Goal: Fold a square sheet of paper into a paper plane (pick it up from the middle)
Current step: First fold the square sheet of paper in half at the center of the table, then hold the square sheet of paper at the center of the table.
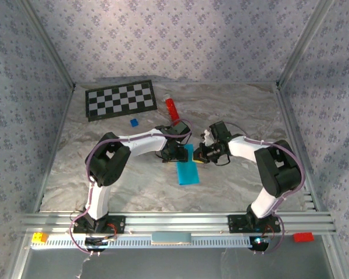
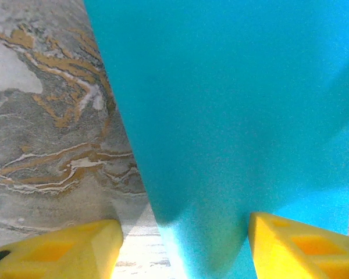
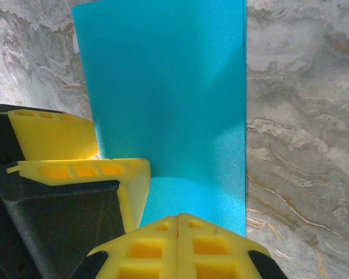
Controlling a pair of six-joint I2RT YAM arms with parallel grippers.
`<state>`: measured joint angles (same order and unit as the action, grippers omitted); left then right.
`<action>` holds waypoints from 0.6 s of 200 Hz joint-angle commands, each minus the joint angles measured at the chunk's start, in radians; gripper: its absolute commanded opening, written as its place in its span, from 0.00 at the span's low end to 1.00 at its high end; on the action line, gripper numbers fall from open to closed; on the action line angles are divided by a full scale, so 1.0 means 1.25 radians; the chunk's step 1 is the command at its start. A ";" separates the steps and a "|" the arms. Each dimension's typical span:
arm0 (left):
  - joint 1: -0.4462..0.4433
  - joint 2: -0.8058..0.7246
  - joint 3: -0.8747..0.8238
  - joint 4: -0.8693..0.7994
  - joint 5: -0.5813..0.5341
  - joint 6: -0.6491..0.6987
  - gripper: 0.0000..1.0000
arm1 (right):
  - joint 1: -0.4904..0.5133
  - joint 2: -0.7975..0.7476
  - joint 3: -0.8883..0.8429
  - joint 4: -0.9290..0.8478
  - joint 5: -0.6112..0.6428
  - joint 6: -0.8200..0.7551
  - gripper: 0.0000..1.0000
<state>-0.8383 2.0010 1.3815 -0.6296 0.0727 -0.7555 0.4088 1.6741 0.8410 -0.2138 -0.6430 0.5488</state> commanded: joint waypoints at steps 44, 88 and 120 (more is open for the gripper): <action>-0.007 0.073 -0.015 0.051 -0.015 0.017 0.62 | 0.016 0.051 0.034 -0.009 -0.012 -0.010 0.00; -0.011 0.075 -0.028 0.063 -0.017 0.009 0.62 | 0.025 0.079 0.017 -0.005 0.003 -0.021 0.00; -0.014 0.078 -0.030 0.064 -0.018 0.009 0.62 | 0.028 0.091 -0.006 -0.036 0.069 -0.047 0.01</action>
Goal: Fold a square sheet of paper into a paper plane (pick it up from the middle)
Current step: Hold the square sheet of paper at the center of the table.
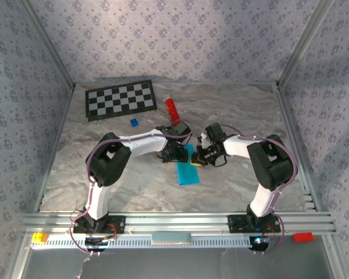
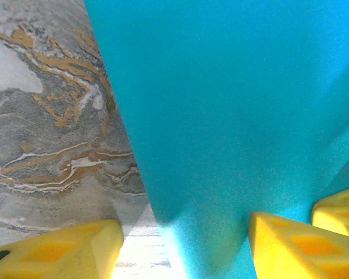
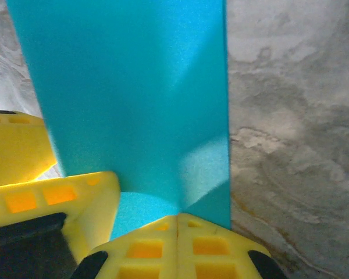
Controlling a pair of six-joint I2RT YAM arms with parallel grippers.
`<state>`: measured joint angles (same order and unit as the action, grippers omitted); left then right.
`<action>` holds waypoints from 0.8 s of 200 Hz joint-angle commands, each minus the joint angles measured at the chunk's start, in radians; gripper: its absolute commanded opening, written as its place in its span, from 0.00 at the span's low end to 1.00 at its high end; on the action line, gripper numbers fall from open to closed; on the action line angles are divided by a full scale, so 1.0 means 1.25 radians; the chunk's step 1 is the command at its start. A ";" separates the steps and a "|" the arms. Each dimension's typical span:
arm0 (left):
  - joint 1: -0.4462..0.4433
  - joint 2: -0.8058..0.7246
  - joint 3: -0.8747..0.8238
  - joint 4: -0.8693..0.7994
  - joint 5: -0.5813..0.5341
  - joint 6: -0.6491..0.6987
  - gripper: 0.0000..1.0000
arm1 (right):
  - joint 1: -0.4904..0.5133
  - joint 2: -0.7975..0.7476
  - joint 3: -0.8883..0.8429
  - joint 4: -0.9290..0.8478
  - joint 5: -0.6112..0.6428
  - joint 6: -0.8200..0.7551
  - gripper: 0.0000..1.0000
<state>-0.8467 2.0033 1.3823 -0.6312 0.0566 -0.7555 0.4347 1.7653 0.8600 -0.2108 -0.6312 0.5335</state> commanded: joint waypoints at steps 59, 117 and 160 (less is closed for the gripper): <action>-0.008 0.046 -0.024 0.066 -0.006 -0.002 0.62 | 0.019 0.025 -0.039 -0.068 0.148 -0.052 0.00; 0.016 -0.140 -0.091 0.139 -0.022 -0.040 0.67 | 0.018 0.022 -0.026 -0.079 0.170 -0.053 0.00; 0.062 -0.237 -0.204 0.307 0.106 -0.067 0.47 | 0.020 0.023 -0.014 -0.094 0.182 -0.050 0.00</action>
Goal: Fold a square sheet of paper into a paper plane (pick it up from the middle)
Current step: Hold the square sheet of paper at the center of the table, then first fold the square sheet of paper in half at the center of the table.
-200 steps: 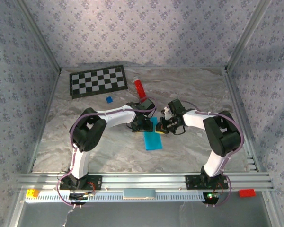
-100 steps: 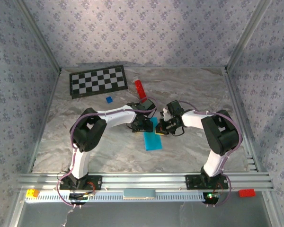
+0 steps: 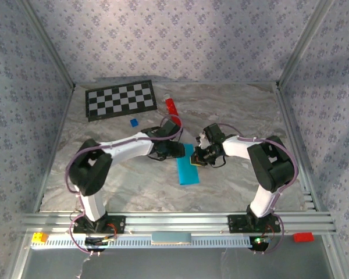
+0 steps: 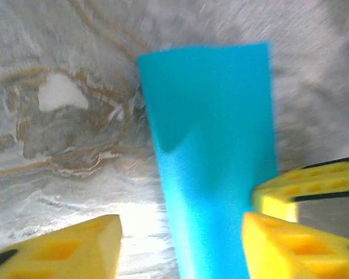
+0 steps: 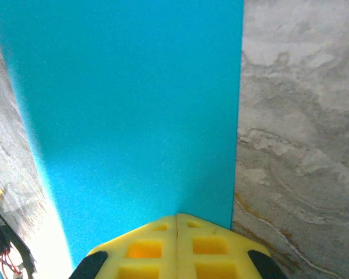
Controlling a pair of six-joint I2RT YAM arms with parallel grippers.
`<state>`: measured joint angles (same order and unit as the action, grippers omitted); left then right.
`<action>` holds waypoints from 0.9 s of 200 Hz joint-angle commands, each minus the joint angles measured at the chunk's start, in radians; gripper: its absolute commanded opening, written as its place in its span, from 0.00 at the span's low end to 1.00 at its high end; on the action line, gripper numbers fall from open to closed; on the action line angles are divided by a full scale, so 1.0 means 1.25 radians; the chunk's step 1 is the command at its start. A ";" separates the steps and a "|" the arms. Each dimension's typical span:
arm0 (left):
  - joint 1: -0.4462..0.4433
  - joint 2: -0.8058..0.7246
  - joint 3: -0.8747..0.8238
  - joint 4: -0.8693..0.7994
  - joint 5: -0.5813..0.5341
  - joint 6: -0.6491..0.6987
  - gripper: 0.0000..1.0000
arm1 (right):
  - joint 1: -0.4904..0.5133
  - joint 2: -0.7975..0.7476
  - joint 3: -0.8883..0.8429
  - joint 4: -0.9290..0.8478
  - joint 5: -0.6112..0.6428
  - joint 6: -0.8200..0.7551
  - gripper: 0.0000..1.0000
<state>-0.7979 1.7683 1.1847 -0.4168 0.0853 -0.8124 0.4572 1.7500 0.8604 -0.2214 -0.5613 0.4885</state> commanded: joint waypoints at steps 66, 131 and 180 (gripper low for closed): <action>0.050 -0.005 -0.162 0.431 0.292 -0.098 0.00 | 0.004 0.038 -0.007 -0.096 0.132 -0.012 0.00; 0.051 0.033 -0.197 0.439 0.275 -0.097 0.00 | 0.007 0.042 -0.011 -0.106 0.149 -0.007 0.00; 0.051 0.045 -0.208 0.418 0.270 -0.057 0.00 | 0.007 0.044 -0.008 -0.114 0.157 -0.012 0.00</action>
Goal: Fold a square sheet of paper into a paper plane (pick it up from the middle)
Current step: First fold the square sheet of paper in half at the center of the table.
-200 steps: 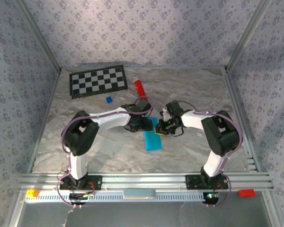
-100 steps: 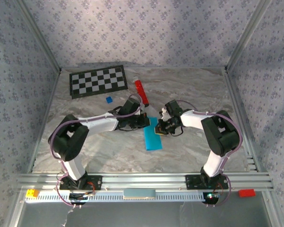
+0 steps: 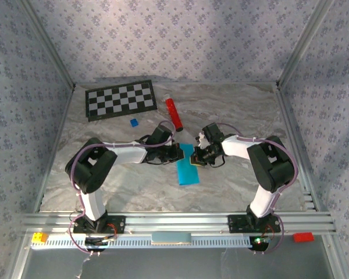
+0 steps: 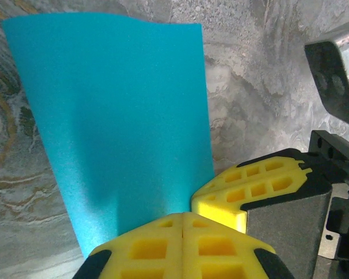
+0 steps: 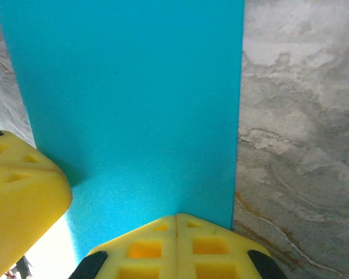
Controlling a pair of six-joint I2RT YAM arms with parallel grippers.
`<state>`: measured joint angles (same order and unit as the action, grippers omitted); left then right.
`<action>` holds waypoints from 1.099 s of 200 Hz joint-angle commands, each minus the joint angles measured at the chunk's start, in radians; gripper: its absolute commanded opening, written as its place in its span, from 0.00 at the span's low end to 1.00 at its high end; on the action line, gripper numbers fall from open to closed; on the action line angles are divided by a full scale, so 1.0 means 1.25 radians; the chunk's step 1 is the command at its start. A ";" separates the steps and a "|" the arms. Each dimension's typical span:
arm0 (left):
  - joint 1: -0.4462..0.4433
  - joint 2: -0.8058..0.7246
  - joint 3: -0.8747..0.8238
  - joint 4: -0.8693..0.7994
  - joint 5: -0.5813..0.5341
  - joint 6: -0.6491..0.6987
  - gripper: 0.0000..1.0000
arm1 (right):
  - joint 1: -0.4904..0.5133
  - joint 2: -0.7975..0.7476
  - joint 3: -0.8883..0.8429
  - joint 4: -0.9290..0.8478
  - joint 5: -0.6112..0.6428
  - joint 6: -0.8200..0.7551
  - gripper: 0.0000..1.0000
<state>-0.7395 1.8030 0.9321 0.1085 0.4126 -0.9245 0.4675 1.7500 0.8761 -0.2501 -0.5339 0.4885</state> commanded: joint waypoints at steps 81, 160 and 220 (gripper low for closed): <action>0.012 0.052 -0.087 0.044 0.006 0.074 0.00 | 0.002 0.057 -0.028 -0.101 0.162 -0.009 0.00; 0.007 -0.051 -0.028 -0.008 0.041 -0.019 0.02 | 0.003 0.043 -0.031 -0.100 0.171 -0.003 0.00; -0.013 -0.009 -0.067 -0.004 0.072 -0.040 0.03 | 0.004 0.042 -0.039 -0.103 0.172 -0.008 0.00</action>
<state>-0.7479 1.7710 0.8818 0.1120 0.4824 -0.9634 0.4759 1.7481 0.8806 -0.2619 -0.5087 0.4889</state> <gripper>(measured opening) 0.046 0.052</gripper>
